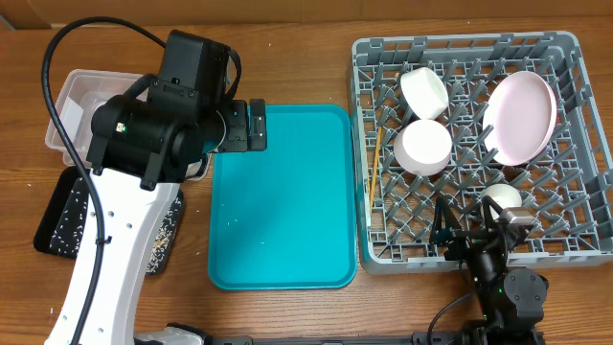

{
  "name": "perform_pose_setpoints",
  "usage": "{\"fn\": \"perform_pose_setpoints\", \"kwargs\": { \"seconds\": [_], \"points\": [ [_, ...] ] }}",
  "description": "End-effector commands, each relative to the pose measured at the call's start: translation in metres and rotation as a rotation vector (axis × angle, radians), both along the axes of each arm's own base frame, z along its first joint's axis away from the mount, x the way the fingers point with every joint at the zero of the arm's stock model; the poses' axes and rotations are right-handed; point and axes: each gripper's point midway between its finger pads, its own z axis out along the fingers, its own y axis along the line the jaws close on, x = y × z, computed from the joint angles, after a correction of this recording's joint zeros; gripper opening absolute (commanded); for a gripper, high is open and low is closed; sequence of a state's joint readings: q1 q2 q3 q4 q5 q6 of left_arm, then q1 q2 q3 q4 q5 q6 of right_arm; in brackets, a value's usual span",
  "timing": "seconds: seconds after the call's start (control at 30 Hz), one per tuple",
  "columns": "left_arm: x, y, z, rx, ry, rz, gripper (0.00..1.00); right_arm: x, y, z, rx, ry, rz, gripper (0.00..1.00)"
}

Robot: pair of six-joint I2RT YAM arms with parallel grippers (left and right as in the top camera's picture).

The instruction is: Sort waste into correct bins and load items into the dishwasher

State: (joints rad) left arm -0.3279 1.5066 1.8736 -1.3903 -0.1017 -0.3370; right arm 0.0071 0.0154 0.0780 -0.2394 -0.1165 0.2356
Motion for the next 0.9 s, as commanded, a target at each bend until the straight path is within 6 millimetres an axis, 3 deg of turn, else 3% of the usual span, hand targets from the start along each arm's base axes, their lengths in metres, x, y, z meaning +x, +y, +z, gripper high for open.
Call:
{"fn": "perform_pose_setpoints", "kwargs": {
  "seconds": [0.0, 0.1, 0.3, 0.4, 0.63, 0.87],
  "points": [
    [0.001, -0.004, 0.004, -0.012, -0.011, -0.006, 1.0, 0.0, 0.0, 0.002, 0.005, -0.013, 0.002, 1.0],
    [-0.005, -0.012, 0.009, -0.03, -0.02, -0.035, 1.0, 0.0, 0.0, 0.002, 0.005, -0.013, 0.002, 1.0],
    [0.018, -0.013, 0.046, -0.065, -0.26, -0.019, 1.0, 0.0, 0.0, 0.002, 0.005, -0.013, 0.002, 1.0],
    [0.025, -0.014, 0.05, -0.055, -0.358, -0.057, 1.0, 0.0, 0.0, 0.002, 0.005, -0.013, 0.002, 1.0],
    [0.019, -0.008, 0.023, -0.075, -0.512, -0.068, 1.0, 0.0, 0.0, 0.002, 0.005, -0.013, 0.002, 1.0],
    [-0.019, 0.018, -0.022, -0.101, -0.628, -0.026, 1.0, 0.0, 0.0, 0.002, 0.005, -0.013, 0.002, 1.0]
  ]
}}
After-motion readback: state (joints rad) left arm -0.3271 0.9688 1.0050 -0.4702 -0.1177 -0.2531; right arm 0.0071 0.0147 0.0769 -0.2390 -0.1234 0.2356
